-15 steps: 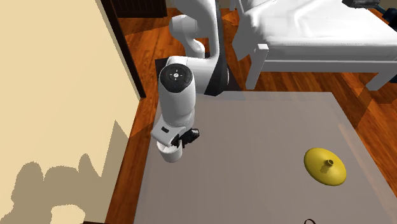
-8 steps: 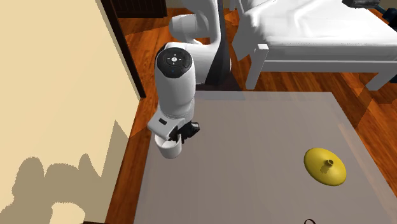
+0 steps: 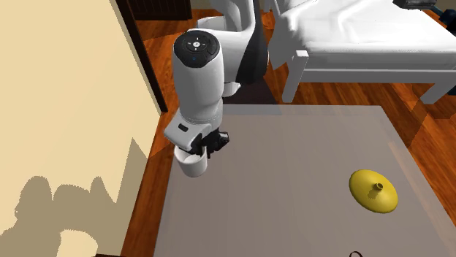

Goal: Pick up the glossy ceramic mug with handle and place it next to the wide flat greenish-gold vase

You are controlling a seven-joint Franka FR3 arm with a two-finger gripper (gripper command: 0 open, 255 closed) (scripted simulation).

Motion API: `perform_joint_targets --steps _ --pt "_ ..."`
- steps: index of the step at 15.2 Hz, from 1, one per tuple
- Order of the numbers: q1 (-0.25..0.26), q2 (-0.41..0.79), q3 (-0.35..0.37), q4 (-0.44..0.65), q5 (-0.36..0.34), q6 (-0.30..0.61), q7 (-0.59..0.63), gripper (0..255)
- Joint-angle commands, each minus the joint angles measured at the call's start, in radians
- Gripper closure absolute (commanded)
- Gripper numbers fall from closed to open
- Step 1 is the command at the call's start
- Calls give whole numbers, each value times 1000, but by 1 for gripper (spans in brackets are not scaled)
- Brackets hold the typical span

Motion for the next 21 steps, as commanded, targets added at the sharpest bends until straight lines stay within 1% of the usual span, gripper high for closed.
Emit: perform_joint_targets --steps 1,5,13,21 --pt "0 -13 0 10 -2 -23 0 255" --pt "1 -27 0 44 -4 -71 -1 255" --pt "101 -57 86 -3 -11 -63 189 255" --pt "199 -27 174 23 -9 -69 373 255"
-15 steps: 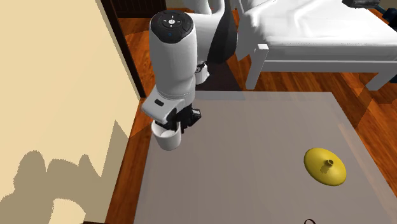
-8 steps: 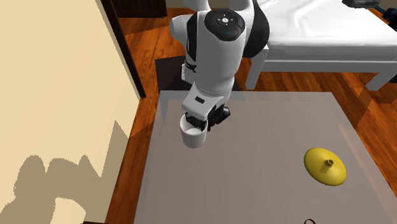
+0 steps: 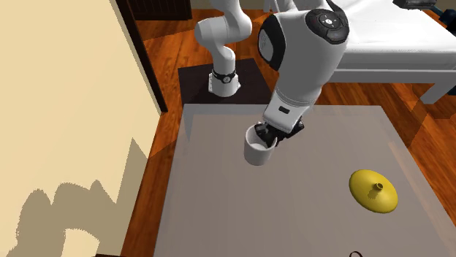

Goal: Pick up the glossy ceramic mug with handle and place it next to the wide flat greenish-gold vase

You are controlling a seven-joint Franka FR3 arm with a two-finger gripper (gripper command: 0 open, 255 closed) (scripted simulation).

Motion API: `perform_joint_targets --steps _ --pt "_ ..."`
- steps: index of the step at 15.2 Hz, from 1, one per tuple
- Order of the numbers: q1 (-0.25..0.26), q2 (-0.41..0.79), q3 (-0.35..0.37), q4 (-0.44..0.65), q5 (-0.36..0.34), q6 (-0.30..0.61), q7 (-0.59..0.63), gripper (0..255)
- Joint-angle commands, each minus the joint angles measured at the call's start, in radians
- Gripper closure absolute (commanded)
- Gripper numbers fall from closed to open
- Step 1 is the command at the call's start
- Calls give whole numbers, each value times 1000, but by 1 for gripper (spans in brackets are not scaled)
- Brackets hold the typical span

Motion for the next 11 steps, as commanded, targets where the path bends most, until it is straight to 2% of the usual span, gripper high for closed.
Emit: perform_joint_targets --steps 1,11 --pt "23 15 20 19 0 -5 44 255" --pt "148 141 113 170 -9 -42 263 255"
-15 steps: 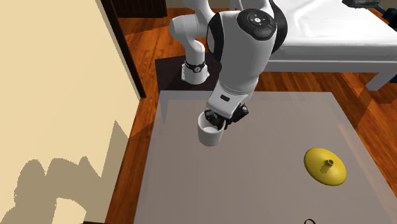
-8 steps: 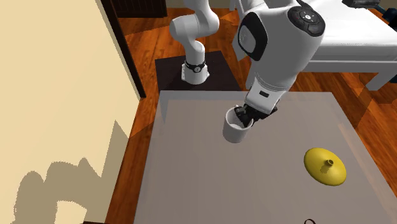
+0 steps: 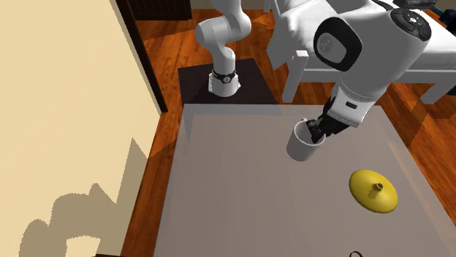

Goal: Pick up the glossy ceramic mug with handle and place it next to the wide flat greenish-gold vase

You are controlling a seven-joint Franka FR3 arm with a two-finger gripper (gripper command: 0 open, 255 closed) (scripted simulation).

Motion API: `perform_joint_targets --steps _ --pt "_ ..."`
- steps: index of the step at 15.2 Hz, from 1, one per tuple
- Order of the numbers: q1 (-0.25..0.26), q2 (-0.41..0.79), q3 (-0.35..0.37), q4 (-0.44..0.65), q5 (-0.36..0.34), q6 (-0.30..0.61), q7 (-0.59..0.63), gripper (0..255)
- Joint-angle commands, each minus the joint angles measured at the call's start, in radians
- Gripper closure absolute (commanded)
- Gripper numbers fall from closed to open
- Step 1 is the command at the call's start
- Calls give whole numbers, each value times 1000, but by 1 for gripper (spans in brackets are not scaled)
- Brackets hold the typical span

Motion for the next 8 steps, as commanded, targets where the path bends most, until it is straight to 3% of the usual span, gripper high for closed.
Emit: perform_joint_targets --steps 1,8 --pt "27 36 17 46 -4 -12 46 255" --pt "124 183 61 245 -26 -71 184 255"
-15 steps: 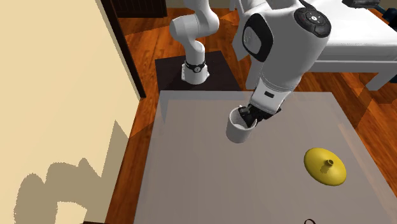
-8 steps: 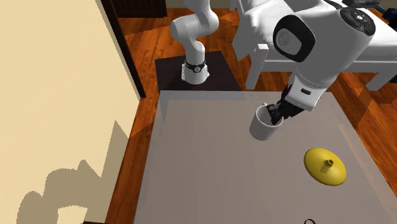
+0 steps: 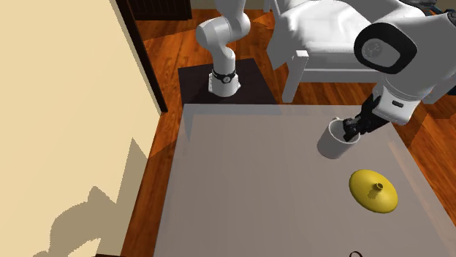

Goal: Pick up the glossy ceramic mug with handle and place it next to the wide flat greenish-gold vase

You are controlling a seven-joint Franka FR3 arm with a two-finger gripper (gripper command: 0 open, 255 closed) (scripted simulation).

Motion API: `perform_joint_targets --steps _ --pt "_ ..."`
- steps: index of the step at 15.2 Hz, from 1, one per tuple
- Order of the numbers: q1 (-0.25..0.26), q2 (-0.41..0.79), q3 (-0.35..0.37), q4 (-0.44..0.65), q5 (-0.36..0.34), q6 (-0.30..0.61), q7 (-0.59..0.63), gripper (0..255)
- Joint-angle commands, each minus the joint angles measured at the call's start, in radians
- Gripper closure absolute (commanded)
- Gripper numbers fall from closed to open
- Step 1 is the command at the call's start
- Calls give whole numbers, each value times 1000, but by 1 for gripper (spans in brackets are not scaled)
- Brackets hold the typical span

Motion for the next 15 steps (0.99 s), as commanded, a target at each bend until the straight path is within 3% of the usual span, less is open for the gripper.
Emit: perform_joint_targets --steps 1,8,11,13,15 --pt "29 39 11 65 -6 -28 38 255" --pt "143 257 32 394 -37 -145 152 255" --pt "202 393 34 618 -51 -233 189 255" --pt "244 513 30 823 -60 -319 204 255" --pt "239 498 30 770 -59 -280 206 255"
